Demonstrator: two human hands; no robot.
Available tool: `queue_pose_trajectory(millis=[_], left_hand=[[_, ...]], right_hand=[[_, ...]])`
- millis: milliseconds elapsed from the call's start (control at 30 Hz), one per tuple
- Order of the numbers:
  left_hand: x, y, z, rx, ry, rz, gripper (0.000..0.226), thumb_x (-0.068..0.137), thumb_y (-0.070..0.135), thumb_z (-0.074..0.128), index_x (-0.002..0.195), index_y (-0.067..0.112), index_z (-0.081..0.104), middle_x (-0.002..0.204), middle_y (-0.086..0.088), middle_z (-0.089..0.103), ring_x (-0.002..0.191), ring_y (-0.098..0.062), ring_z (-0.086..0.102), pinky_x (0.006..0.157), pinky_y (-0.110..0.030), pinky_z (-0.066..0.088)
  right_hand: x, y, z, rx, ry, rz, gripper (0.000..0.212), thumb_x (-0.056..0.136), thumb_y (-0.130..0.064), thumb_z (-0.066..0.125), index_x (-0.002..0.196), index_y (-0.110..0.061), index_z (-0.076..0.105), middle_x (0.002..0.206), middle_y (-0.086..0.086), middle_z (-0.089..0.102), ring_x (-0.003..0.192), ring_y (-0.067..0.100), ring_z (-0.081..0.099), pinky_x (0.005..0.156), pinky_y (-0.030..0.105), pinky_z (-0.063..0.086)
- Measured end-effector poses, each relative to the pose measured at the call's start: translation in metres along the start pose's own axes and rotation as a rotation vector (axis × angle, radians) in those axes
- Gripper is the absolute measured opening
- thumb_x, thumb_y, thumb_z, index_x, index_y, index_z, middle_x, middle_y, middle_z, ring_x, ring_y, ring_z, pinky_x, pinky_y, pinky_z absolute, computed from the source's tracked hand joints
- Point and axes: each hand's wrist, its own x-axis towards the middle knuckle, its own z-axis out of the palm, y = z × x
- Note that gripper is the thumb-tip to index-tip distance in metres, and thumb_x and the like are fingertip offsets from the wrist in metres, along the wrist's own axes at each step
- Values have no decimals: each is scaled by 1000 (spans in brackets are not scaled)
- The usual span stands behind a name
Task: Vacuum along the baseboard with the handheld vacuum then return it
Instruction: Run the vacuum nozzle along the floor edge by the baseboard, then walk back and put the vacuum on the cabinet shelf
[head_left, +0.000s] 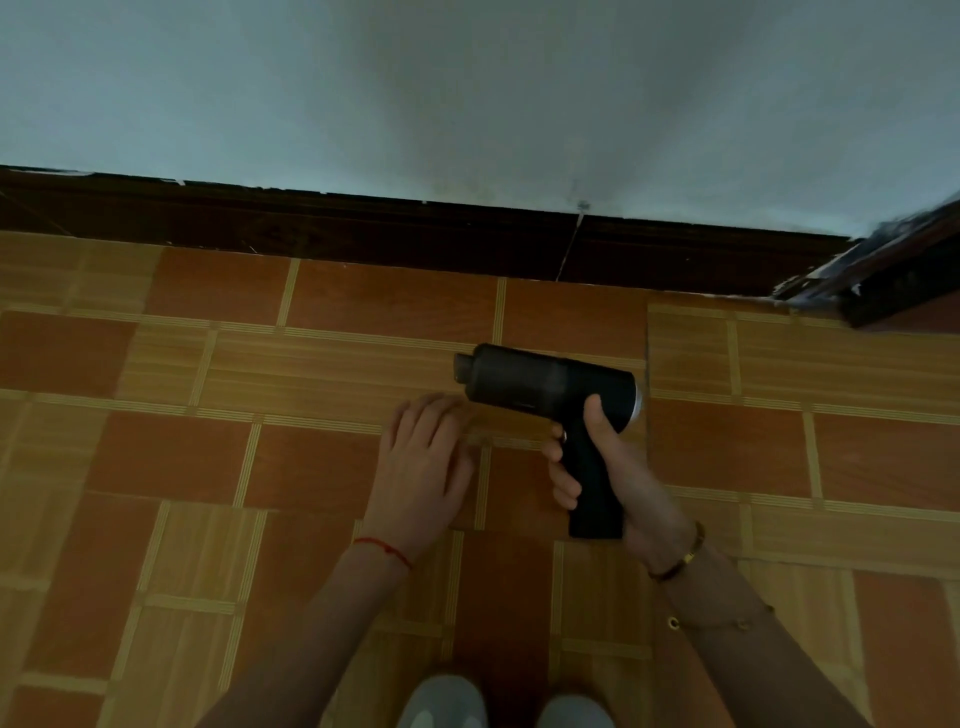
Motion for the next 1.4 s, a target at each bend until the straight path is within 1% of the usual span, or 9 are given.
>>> queue_pose_trajectory(millis=[167, 267, 367, 567, 733, 967, 1067, 1200, 1400], left_hand=[[5, 13, -37, 13, -1, -29, 37, 92, 22, 46, 128, 13, 50, 132, -8, 56, 131, -23, 41, 117, -46, 23], [4, 36, -84, 24, -60, -75, 37, 95, 24, 43, 129, 17, 54, 134, -3, 55, 133, -22, 43, 119, -49, 25], [-2, 65, -146, 25, -64, -113, 38, 96, 27, 37, 128, 18, 57, 135, -2, 56, 134, -22, 43, 118, -50, 28], [-12, 142, -305, 9, 12, -136, 36, 97, 24, 39, 125, 15, 60, 130, -5, 59, 129, -24, 49, 114, -53, 32], [-26, 219, -465, -6, 66, -137, 34, 97, 23, 40, 122, 14, 62, 129, -4, 60, 126, -25, 51, 112, -53, 34], [-62, 320, -651, -7, 120, -98, 30, 95, 18, 47, 120, 14, 63, 125, -2, 61, 123, -23, 52, 116, -43, 30], [-78, 348, -697, -25, 116, -108, 31, 95, 19, 45, 120, 15, 63, 125, -1, 61, 122, -23, 53, 112, -41, 34], [-102, 380, -748, -64, 139, -149, 34, 96, 21, 42, 121, 14, 64, 123, -1, 62, 116, -21, 56, 102, -40, 45], [-134, 411, -790, -105, 259, -270, 37, 96, 25, 39, 120, 11, 64, 116, -6, 66, 107, -22, 61, 93, -38, 50]], right_hand=[[-18, -24, 28, -16, 24, 2, 51, 77, -55, 66, 91, -8, 53, 81, 7, 62, 46, 11, 48, 44, 23, 45], [-48, -60, 63, -41, 51, 26, 41, 85, -49, 53, 95, -8, 52, 81, 6, 63, 46, 11, 47, 44, 23, 44], [-86, -105, 106, -63, 45, 41, 41, 88, -48, 51, 100, -9, 54, 79, 6, 63, 47, 12, 48, 46, 23, 44], [-188, -202, 208, -99, 20, 80, 44, 85, -53, 53, 91, -10, 52, 73, 5, 54, 45, 13, 47, 45, 24, 44], [-295, -294, 321, -74, 21, 89, 39, 86, -47, 51, 86, -8, 53, 71, 8, 51, 43, 14, 46, 42, 25, 43], [-429, -396, 452, -246, 99, 22, 46, 82, -48, 58, 90, -3, 58, 69, 9, 59, 50, 21, 54, 48, 29, 49], [-467, -419, 485, -356, 153, -23, 54, 76, -53, 62, 87, 0, 62, 68, 13, 62, 53, 24, 58, 52, 33, 51], [-514, -430, 514, -340, 184, -47, 51, 77, -49, 65, 86, 1, 65, 69, 15, 63, 54, 26, 59, 56, 35, 52], [-559, -423, 526, -357, 122, -21, 52, 73, -47, 66, 93, 1, 64, 73, 14, 63, 60, 26, 58, 63, 39, 51]])
